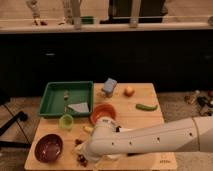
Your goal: Place grapes in tray
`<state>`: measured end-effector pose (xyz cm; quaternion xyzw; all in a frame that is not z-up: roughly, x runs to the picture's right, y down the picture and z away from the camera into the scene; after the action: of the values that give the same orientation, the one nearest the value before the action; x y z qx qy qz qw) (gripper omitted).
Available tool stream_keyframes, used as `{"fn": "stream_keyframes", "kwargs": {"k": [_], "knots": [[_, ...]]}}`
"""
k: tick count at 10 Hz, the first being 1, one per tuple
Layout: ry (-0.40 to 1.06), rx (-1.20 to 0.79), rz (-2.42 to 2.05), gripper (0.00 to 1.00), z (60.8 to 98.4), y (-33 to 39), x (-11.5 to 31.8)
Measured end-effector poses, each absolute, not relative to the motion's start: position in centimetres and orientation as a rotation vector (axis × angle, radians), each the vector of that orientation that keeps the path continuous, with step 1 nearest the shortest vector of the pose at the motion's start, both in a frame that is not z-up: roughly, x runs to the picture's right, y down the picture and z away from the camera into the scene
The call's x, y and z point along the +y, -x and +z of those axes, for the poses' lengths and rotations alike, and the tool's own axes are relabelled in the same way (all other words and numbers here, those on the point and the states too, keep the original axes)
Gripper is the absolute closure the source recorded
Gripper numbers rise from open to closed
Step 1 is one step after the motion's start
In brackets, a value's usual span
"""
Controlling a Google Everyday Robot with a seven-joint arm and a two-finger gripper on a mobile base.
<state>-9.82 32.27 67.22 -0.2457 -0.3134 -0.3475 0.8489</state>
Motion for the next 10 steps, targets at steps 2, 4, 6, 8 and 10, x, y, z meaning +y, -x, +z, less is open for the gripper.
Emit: {"fn": "stream_keyframes", "kwargs": {"k": [2,4,6,8,10], "knots": [[0.509,-0.686,-0.764,0.20,67.8,10.5,32.2],[0.501,-0.711,-0.794,0.20,68.3,11.0,32.2],[0.494,-0.735,-0.826,0.20,68.7,11.8,32.2],[0.489,-0.755,-0.862,0.20,69.1,12.5,32.1],[0.490,-0.760,-0.883,0.20,69.6,12.6,31.9]]}}
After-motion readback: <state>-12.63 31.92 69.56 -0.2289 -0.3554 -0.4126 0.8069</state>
